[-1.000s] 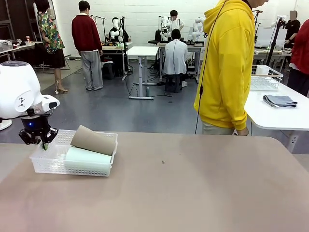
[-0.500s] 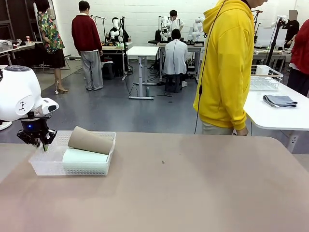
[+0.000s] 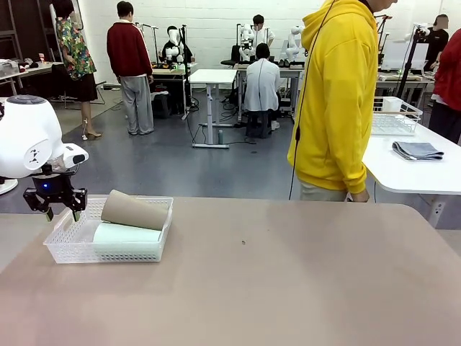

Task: Clean and organize the cups into the basket.
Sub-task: Move the Organizing basket back to the left side of the table.

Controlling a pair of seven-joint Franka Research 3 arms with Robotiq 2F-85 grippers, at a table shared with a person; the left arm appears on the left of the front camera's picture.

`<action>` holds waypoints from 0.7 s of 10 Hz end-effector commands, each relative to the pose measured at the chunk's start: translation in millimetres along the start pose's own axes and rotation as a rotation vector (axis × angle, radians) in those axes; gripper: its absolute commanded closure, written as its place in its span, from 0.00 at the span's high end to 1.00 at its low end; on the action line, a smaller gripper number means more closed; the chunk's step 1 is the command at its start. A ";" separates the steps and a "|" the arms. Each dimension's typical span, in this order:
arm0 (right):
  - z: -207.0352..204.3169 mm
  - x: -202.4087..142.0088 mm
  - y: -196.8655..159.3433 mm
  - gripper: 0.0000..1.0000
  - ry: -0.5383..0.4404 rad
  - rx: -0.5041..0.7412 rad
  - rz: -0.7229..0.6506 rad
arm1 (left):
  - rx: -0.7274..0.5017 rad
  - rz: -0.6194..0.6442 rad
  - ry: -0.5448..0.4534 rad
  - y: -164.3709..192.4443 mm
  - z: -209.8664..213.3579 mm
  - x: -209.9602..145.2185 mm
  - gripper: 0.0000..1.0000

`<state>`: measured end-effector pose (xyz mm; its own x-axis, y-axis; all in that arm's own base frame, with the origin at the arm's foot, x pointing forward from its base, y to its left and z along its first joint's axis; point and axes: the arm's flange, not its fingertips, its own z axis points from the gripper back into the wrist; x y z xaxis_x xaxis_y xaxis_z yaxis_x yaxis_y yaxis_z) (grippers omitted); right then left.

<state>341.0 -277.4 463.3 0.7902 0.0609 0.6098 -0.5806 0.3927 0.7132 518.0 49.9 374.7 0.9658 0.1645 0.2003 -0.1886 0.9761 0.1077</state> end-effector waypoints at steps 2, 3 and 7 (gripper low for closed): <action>-0.8 0.8 1.6 1.00 0.003 0.004 0.001 | 0.000 0.002 0.006 1.7 4.3 0.3 1.00; -0.8 0.8 1.6 1.00 0.003 0.004 0.001 | -0.012 0.010 0.011 2.7 7.2 -0.1 0.94; -0.8 0.8 1.6 1.00 0.003 0.004 0.001 | -0.573 0.092 -0.039 107.7 124.3 -31.8 1.00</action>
<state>341.2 -276.9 463.2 0.7903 0.0617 0.6096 -0.5809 0.3918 0.7135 494.9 82.4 446.2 0.9268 0.2767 0.2540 -0.2408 0.9567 -0.1635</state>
